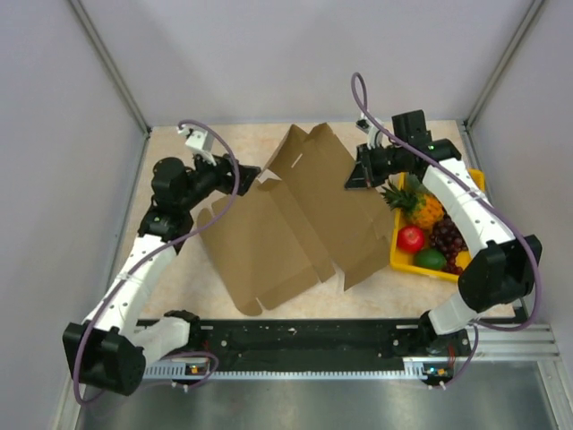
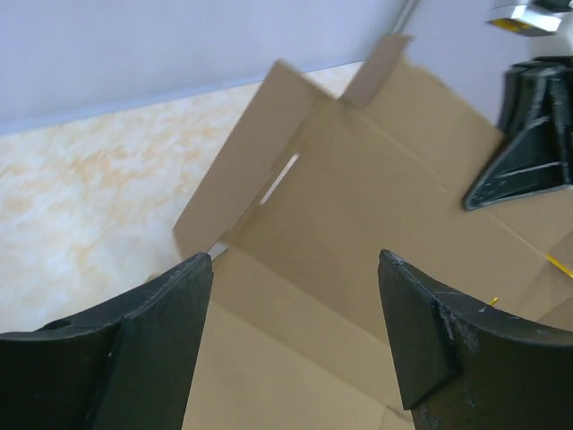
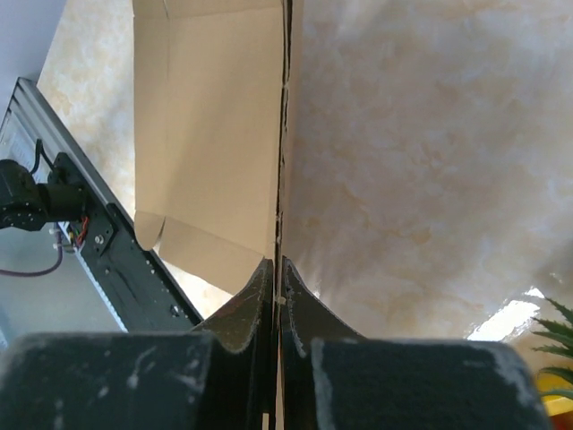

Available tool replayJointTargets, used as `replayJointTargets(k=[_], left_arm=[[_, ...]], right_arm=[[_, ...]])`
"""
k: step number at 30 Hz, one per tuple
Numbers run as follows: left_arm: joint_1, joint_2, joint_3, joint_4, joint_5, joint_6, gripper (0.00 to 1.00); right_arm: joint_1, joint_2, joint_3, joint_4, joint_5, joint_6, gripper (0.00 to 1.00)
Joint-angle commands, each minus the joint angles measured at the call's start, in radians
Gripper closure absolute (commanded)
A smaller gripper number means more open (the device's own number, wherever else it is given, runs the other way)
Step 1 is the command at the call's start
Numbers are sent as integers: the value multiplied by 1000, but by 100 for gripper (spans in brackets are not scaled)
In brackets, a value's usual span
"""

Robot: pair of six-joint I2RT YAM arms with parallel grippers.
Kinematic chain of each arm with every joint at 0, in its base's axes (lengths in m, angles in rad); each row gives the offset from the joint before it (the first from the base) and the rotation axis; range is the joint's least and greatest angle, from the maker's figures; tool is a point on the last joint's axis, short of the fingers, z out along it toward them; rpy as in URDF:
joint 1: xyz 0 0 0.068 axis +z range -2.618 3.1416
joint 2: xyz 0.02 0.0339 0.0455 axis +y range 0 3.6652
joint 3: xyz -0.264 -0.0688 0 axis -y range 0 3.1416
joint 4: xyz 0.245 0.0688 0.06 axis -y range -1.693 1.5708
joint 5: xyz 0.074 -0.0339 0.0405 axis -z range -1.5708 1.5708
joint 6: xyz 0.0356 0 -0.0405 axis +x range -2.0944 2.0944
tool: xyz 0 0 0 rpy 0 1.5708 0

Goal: Fold the paper box

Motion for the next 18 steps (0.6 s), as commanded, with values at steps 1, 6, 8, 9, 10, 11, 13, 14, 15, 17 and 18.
replayJointTargets(k=[1,6,8,9,10,11,13,14,15,17,18], left_arm=[[-80,79,-35,306,-71,60,21],[-88,237,2,382,9,85,21],[-100,292,5,425,35,104,21],[-107,304,0,442,32,115,21],[-110,327,-1,448,22,140,21],[-119,340,-4,459,20,149,21],[-122,373,2,482,35,179,21],[-128,383,9,479,19,190,21],[-130,390,12,476,6,198,21],[-133,412,22,480,0,213,21],[-134,420,25,482,-8,221,23]], right_arm=[[9,8,-20,40,-1,-4,100],[12,28,-52,62,2,-42,100],[12,39,-63,74,10,-47,100],[15,44,-66,79,9,-50,100],[15,56,-68,88,12,-48,100],[17,57,-66,93,13,-48,100],[20,67,-59,97,25,-47,100],[23,76,-55,100,27,-47,100],[24,77,-54,102,30,-50,100],[34,85,-51,103,42,-56,100],[34,85,-51,105,50,-58,100]])
